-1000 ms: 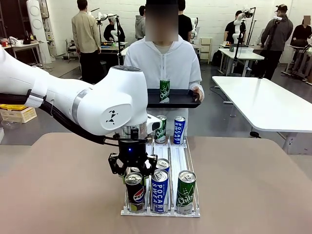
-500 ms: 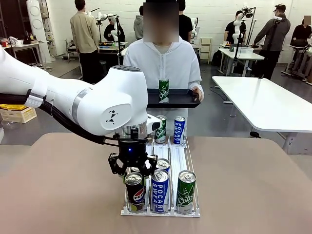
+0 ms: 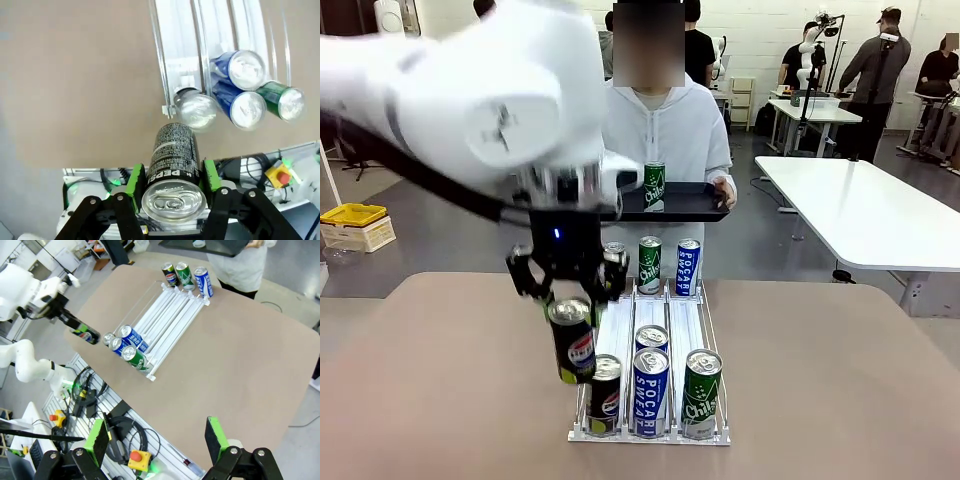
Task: Retrieve and hand over the desired beverage to the person.
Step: Pick up another can of the same type that the person held from the Automatic Can Dispenser.
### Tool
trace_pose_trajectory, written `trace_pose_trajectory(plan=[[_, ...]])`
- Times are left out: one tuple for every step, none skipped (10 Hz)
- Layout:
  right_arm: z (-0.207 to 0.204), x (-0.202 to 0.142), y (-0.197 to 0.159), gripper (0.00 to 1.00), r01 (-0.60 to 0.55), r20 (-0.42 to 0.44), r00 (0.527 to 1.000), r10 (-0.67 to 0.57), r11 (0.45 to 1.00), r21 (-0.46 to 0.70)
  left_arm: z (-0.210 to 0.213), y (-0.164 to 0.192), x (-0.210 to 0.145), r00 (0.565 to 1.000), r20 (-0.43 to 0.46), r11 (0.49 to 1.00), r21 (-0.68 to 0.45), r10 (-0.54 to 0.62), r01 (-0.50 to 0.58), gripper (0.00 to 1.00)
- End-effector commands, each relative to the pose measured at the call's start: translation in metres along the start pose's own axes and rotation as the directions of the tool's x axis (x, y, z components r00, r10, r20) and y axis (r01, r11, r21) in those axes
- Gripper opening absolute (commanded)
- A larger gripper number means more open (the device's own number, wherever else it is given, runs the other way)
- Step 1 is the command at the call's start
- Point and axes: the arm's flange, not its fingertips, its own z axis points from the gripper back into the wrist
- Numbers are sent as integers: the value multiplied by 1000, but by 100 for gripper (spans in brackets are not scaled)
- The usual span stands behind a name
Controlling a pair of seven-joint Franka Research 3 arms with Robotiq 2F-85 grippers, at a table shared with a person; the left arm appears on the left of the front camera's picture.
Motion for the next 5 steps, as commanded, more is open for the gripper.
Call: trace_pose_trajectory(plan=[[0,1,-1,100,-15,9,1000,15,1000,23,45,-4,4,998,61,1000,9,20,-21,56],[0,1,-1,100,-15,9,1000,15,1000,23,70,-8,2,995,97,999,18,34,-36,56],[0,1,-1,100,-15,9,1000,15,1000,23,89,-13,5,989,136,998,33,52,-57,56],[0,1,-1,100,-15,9,1000,15,1000,23,99,-14,19,983,171,997,34,68,-75,56],[0,1,-1,100,-15,9,1000,15,1000,23,100,-12,39,982,176,997,20,73,-78,56]])
